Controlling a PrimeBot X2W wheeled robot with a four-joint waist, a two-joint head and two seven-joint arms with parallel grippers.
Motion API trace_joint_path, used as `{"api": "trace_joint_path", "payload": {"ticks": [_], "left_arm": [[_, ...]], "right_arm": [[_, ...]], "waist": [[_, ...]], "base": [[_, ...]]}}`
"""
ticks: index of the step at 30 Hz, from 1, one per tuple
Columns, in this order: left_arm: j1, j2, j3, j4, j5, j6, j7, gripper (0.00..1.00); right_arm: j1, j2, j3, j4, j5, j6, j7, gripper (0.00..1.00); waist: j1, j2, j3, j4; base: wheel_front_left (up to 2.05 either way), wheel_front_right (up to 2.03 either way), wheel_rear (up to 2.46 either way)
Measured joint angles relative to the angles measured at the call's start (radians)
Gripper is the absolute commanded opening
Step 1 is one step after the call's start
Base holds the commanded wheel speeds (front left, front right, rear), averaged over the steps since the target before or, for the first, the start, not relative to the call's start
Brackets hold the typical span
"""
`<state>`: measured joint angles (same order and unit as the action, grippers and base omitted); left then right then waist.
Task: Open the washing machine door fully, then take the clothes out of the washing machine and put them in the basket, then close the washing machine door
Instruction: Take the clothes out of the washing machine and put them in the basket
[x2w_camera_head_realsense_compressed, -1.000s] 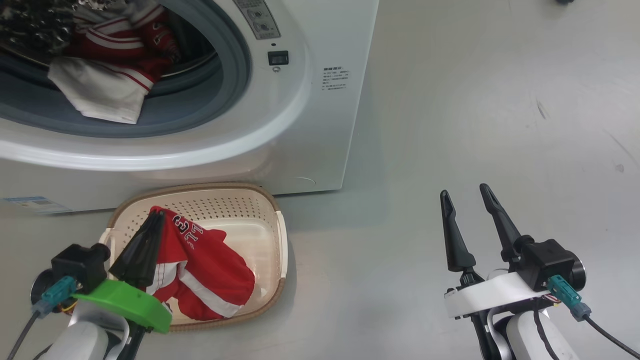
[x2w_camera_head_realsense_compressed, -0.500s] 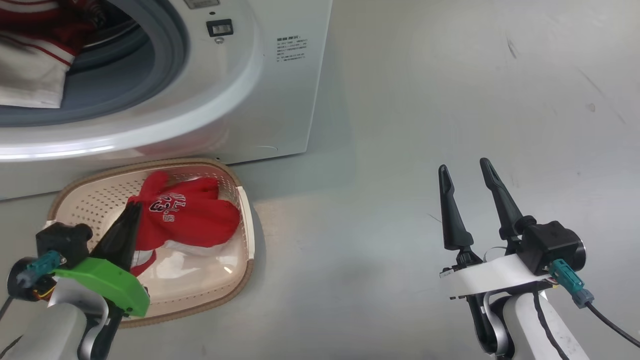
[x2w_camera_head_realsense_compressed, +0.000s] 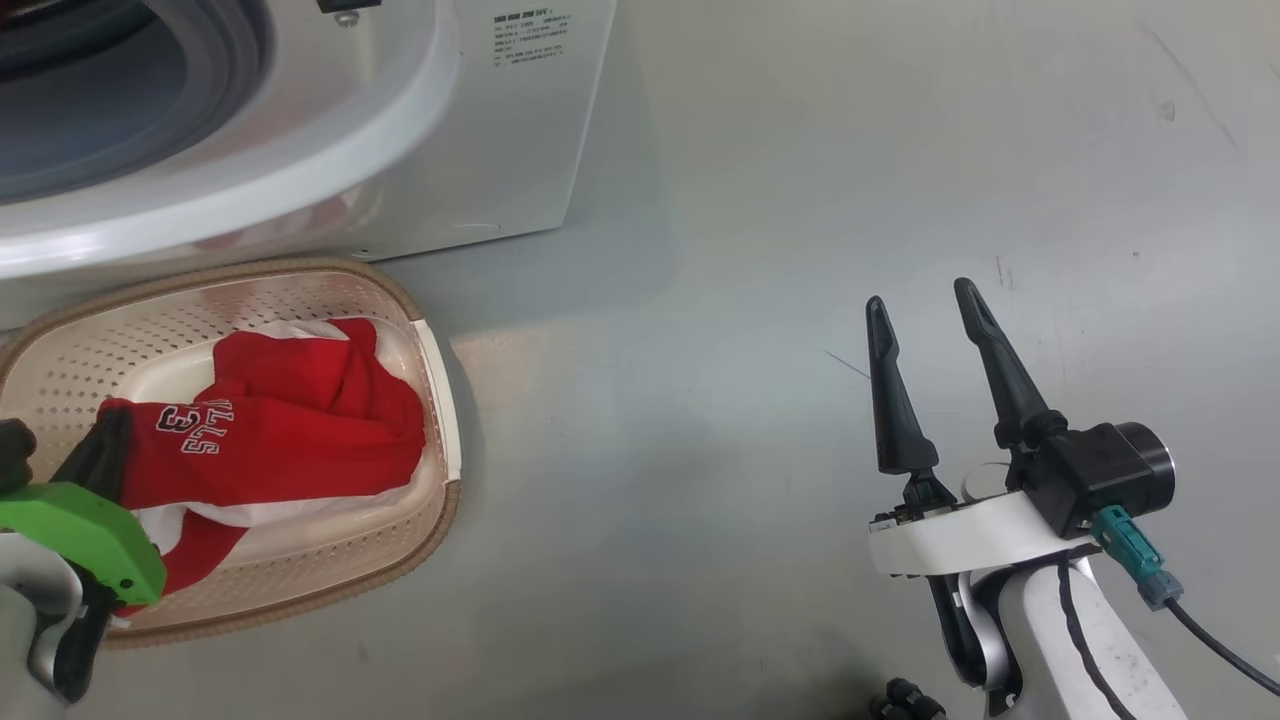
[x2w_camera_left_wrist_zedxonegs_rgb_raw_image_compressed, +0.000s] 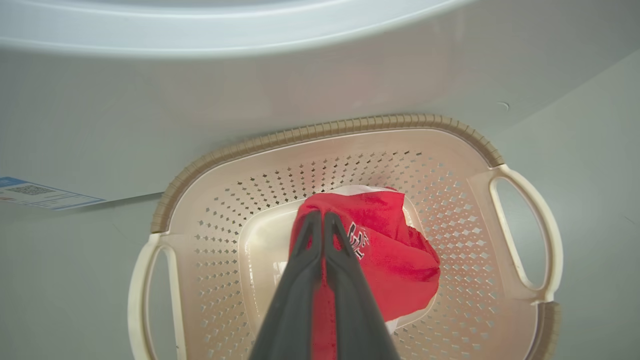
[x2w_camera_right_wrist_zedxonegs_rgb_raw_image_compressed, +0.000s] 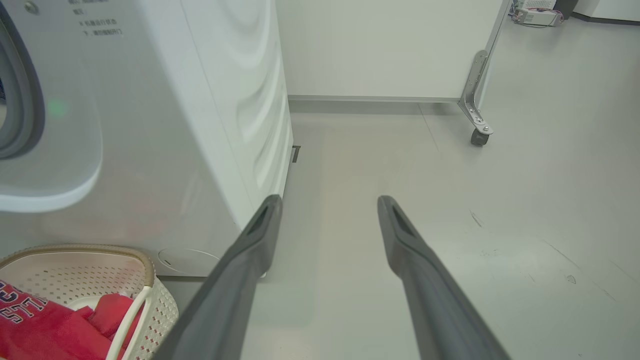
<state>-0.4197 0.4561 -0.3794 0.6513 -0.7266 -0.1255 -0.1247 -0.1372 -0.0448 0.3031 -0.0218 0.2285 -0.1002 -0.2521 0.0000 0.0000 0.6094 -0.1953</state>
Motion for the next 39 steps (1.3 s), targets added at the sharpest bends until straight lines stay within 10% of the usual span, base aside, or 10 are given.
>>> {"api": "trace_joint_path", "payload": {"ticks": [18,19,20,21,39], "left_arm": [[-0.17,-0.026,-0.046,0.182,0.025,0.0,-0.008,0.0],[-0.171,-0.036,-0.047,0.194,0.022,0.0,-0.008,0.08],[-0.171,-0.043,-0.049,0.203,0.021,0.0,-0.008,0.76],[-0.172,-0.047,-0.052,0.213,0.021,0.0,-0.008,1.0],[-0.196,-0.119,-0.132,0.275,0.009,0.0,-0.072,1.0]], "right_arm": [[-0.046,0.0,-0.003,-0.047,-0.038,-0.017,0.0,1.0],[-0.048,0.0,-0.004,-0.047,-0.038,-0.017,0.0,1.0],[-0.05,0.0,-0.004,-0.046,-0.038,-0.017,0.0,1.0],[-0.052,0.0,-0.004,-0.046,-0.038,-0.017,0.0,1.0],[-0.086,0.0,-0.019,0.003,-0.031,-0.018,0.0,1.0]], "waist": [[0.0001,0.0,0.168,-0.03],[0.0001,0.0,0.168,-0.027],[0.0001,0.0,0.166,-0.025],[0.0001,0.0,0.163,-0.022],[0.0,0.0,0.053,0.023]], "base": [[0.0,0.0,0.0],[0.0,0.0,0.0],[0.0,0.0,0.0],[0.0,0.0,0.0],[0.0,0.0,0.0]]}}
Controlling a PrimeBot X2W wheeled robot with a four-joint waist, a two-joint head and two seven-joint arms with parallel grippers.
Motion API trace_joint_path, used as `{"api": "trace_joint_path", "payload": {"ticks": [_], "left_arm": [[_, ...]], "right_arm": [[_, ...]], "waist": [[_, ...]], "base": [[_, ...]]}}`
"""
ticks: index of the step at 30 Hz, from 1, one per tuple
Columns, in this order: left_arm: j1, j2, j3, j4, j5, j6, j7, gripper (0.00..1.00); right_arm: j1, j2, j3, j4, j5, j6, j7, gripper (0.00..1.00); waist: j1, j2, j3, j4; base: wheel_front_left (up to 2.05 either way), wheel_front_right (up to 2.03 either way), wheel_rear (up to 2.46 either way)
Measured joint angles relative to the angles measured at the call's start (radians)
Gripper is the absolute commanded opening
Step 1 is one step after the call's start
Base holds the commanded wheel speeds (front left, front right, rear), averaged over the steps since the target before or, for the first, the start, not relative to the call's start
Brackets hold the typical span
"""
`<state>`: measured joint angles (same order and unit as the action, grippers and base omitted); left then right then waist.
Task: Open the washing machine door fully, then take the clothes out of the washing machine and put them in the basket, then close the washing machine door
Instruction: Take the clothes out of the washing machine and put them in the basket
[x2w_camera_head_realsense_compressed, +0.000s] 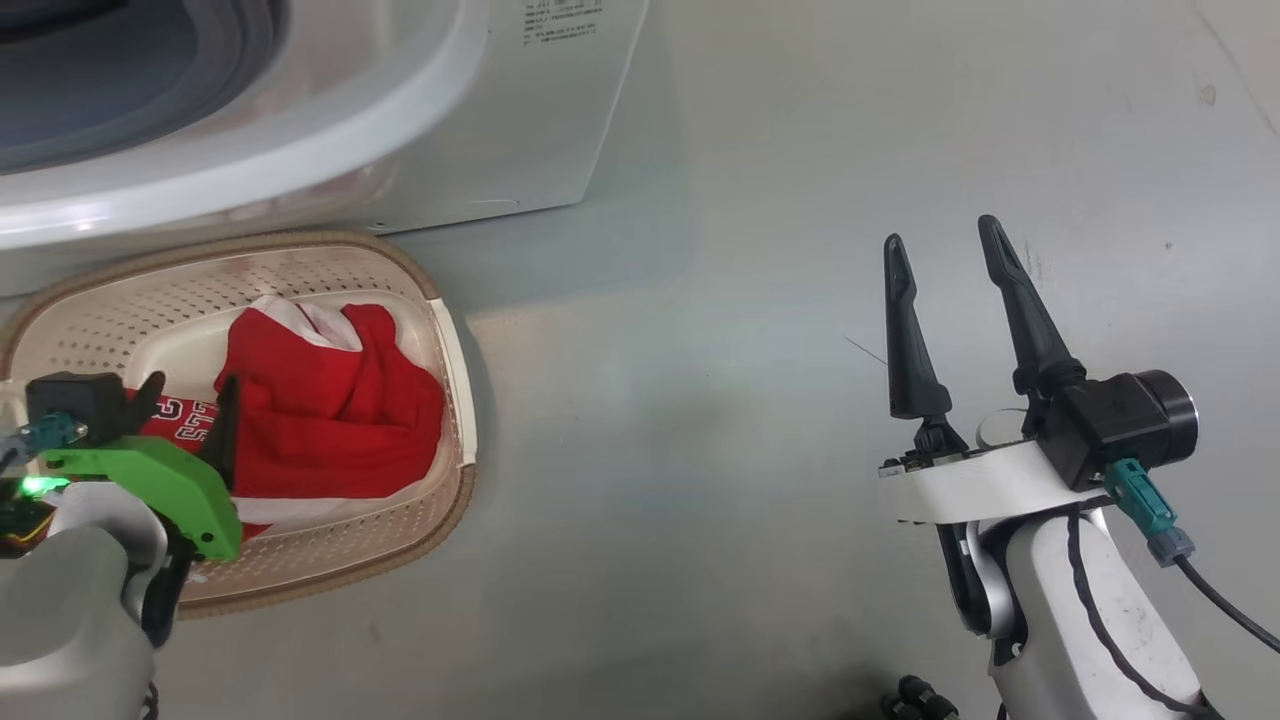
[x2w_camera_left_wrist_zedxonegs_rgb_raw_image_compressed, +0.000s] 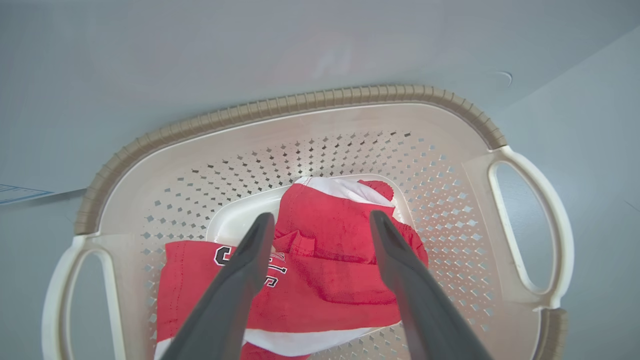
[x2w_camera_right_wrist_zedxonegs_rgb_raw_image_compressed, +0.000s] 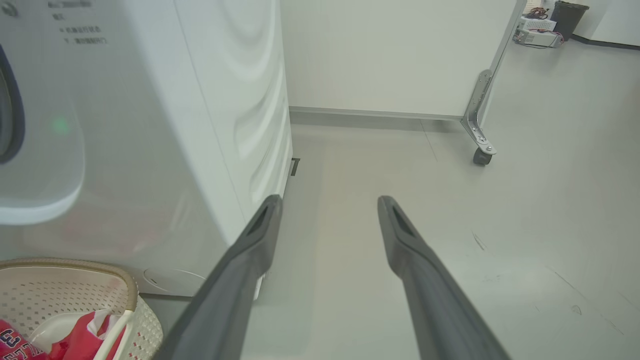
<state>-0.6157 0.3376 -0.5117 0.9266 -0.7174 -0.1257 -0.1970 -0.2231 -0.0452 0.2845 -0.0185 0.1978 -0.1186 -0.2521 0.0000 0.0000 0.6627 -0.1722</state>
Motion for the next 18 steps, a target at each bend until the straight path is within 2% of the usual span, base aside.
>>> {"api": "trace_joint_path", "payload": {"ticks": [9,18], "left_arm": [[0.002,-0.016,-0.101,-0.053,0.023,0.0,-0.035,1.0],[0.037,-0.026,-0.132,-0.097,0.027,0.0,-0.052,1.0]], "right_arm": [[0.0,-0.001,-0.024,0.049,0.013,0.0,0.0,1.0],[0.008,-0.001,-0.057,0.087,0.014,0.005,0.0,1.0]], "waist": [[0.0,0.0,-0.104,0.041],[0.0,0.0,-0.207,0.091]], "base": [[0.0,0.0,0.0],[0.0,0.0,0.0]]}}
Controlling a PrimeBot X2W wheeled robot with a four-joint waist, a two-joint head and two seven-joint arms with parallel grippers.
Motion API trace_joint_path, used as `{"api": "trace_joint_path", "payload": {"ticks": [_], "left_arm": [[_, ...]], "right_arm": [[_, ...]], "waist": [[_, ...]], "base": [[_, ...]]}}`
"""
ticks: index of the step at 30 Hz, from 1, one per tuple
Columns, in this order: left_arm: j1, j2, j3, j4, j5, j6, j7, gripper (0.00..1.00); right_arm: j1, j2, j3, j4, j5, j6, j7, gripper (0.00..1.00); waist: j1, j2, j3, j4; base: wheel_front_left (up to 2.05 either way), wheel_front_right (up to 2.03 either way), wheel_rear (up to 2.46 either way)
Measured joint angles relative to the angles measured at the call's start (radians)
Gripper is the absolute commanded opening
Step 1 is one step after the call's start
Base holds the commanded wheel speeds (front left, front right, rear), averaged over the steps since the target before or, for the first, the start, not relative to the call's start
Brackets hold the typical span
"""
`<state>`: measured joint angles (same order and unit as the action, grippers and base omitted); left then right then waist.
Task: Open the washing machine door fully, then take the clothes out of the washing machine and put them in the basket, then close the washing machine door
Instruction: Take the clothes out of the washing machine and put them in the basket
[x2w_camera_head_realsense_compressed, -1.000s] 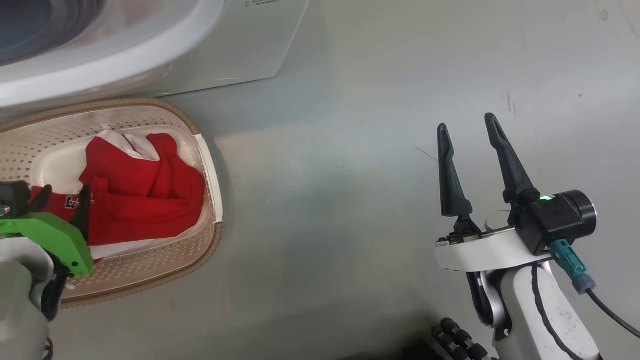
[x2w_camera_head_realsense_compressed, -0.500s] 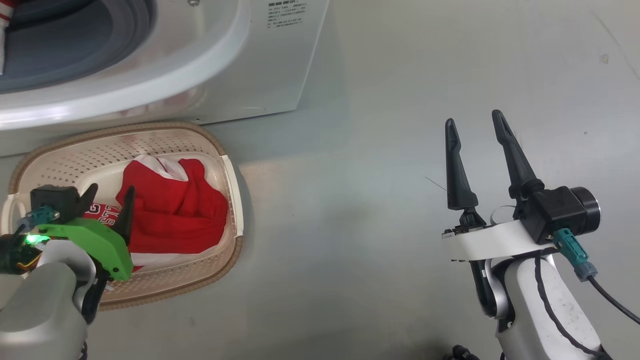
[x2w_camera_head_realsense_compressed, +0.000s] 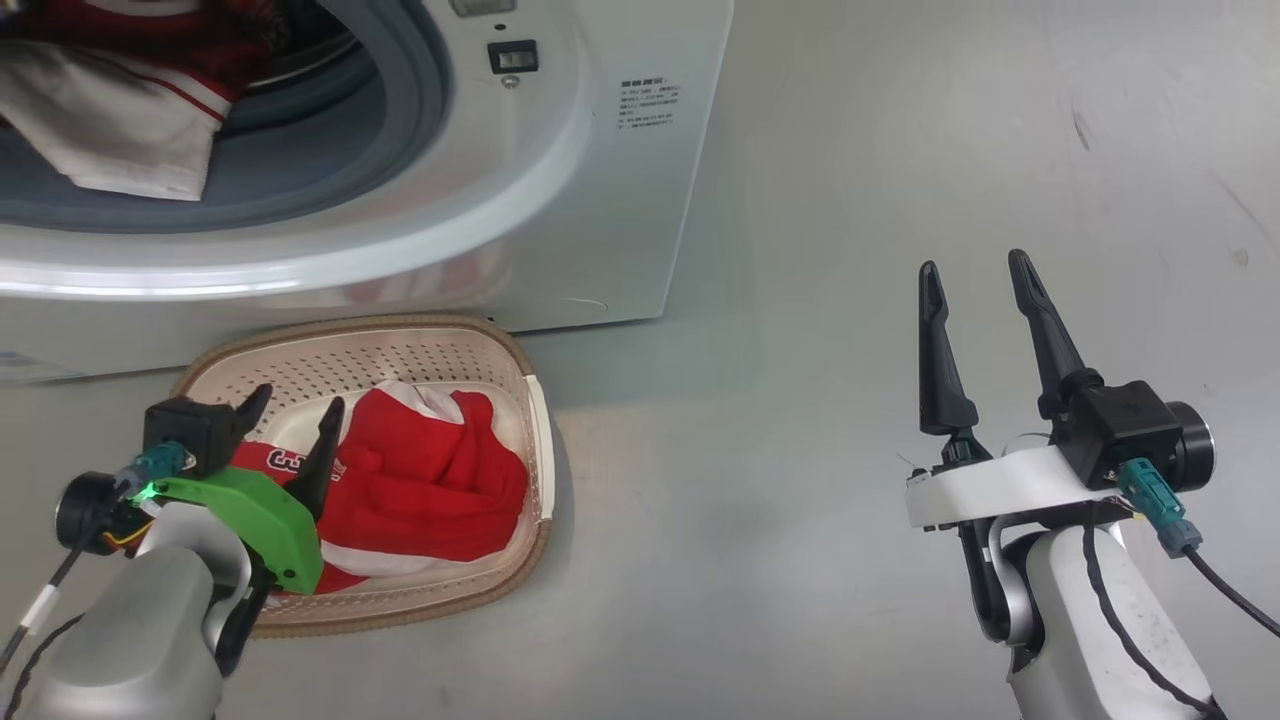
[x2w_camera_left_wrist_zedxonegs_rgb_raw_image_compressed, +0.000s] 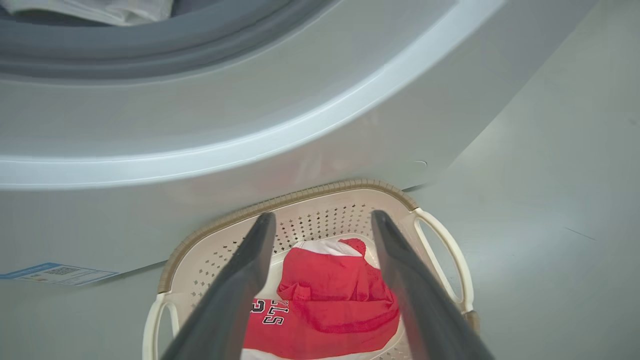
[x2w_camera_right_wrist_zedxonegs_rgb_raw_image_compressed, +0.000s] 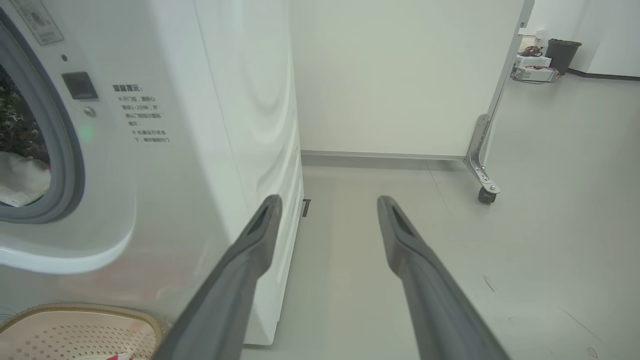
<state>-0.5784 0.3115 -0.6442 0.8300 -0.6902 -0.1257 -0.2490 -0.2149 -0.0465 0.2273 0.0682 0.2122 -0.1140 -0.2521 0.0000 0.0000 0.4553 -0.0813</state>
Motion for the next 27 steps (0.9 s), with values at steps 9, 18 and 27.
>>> {"api": "trace_joint_path", "payload": {"ticks": [9,18,27], "left_arm": [[0.057,-0.017,0.096,-0.132,-0.019,0.0,0.0,1.0],[0.192,-0.012,0.236,-0.24,-0.002,0.0,0.0,1.0],[0.301,-0.01,0.337,-0.377,0.054,0.017,0.0,1.0]], "right_arm": [[0.065,0.0,-0.03,0.031,0.018,0.025,0.0,1.0],[0.156,0.001,-0.059,0.048,0.034,0.051,0.0,1.0],[0.227,0.002,-0.076,0.044,0.045,0.071,0.0,1.0]], "waist": [[0.0,0.0,-0.124,0.058],[0.0,0.0,-0.253,0.101],[-0.0001,0.0,-0.356,0.128]], "base": [[0.0,0.0,0.0],[0.0,0.0,0.0],[0.0,0.0,0.0]]}}
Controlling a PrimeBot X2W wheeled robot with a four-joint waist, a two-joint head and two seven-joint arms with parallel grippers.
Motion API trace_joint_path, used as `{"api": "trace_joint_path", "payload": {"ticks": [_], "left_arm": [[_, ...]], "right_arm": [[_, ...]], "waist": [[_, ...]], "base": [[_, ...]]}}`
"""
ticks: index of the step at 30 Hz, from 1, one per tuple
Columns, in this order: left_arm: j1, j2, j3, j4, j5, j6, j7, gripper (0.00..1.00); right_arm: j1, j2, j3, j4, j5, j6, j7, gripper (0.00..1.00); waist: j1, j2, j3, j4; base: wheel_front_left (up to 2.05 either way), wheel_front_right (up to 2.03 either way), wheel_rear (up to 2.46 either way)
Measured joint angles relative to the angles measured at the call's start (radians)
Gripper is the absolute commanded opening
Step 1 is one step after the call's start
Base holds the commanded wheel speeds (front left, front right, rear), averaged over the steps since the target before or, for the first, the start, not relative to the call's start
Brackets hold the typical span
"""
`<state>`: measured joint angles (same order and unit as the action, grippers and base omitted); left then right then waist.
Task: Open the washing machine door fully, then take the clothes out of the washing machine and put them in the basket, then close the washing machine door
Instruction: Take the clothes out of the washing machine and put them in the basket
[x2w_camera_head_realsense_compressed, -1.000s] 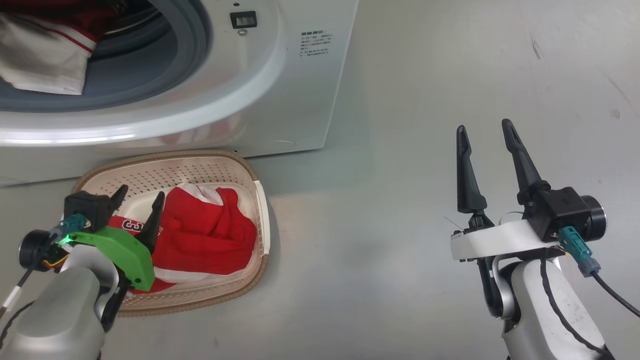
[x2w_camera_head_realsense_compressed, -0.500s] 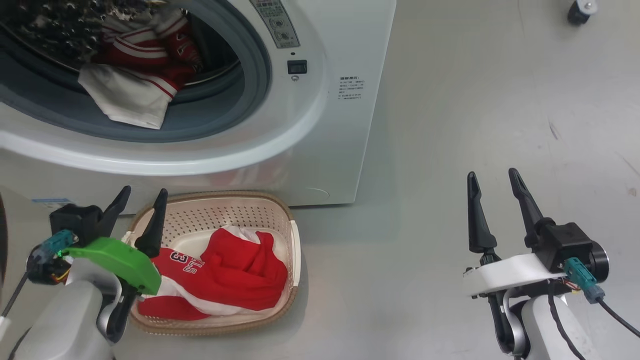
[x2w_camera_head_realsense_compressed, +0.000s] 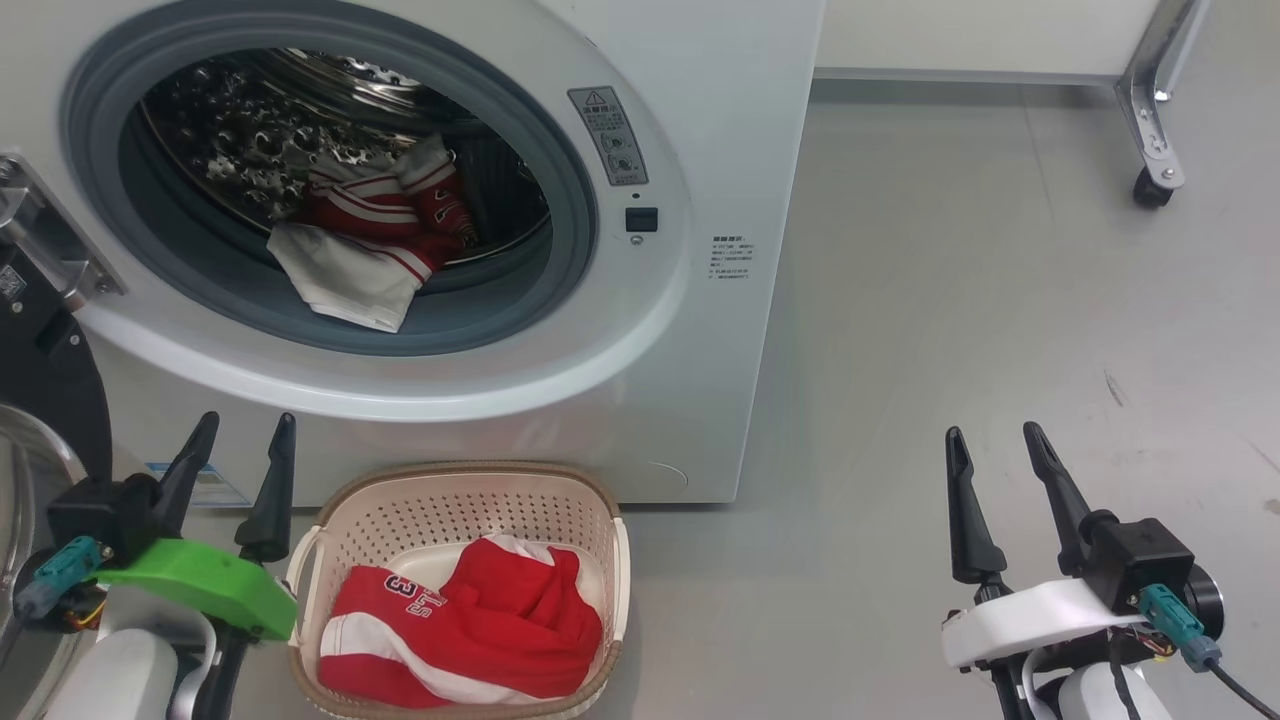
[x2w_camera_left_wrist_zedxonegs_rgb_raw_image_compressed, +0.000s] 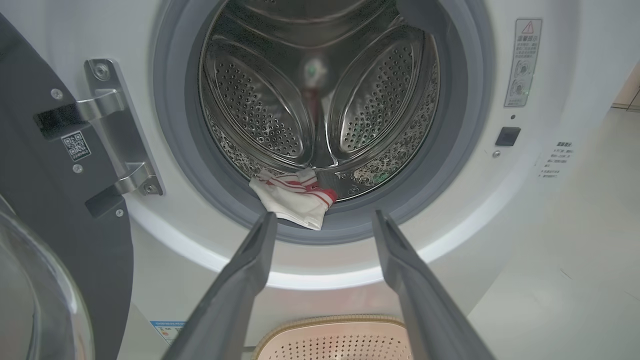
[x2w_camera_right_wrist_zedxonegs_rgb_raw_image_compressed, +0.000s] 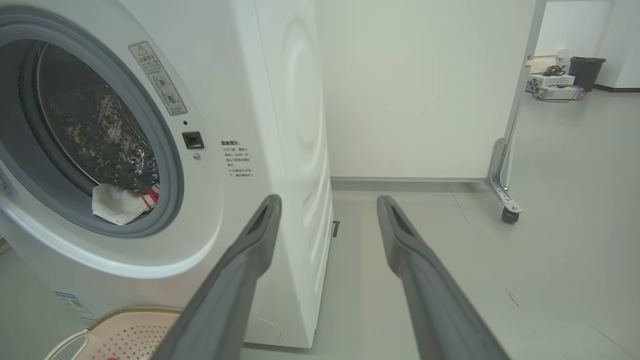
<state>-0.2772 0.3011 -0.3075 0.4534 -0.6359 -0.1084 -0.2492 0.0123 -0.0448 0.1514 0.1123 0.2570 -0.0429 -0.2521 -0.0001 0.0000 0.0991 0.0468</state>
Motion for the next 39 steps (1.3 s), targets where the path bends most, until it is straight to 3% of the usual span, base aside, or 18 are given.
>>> {"api": "trace_joint_path", "payload": {"ticks": [13,39], "left_arm": [[0.182,-0.043,0.088,-0.143,0.076,0.024,-0.002,1.0],[0.282,-0.091,0.151,-0.247,0.177,0.01,-0.002,1.0]], "right_arm": [[0.063,0.002,-0.01,-0.016,0.016,0.023,0.0,1.0],[0.075,0.003,-0.011,-0.027,0.016,0.042,0.0,1.0]], "waist": [[0.0,0.0,-0.064,0.0],[0.0,0.0,-0.069,-0.01]], "base": [[0.0,0.0,0.0],[0.0,0.0,0.0]]}}
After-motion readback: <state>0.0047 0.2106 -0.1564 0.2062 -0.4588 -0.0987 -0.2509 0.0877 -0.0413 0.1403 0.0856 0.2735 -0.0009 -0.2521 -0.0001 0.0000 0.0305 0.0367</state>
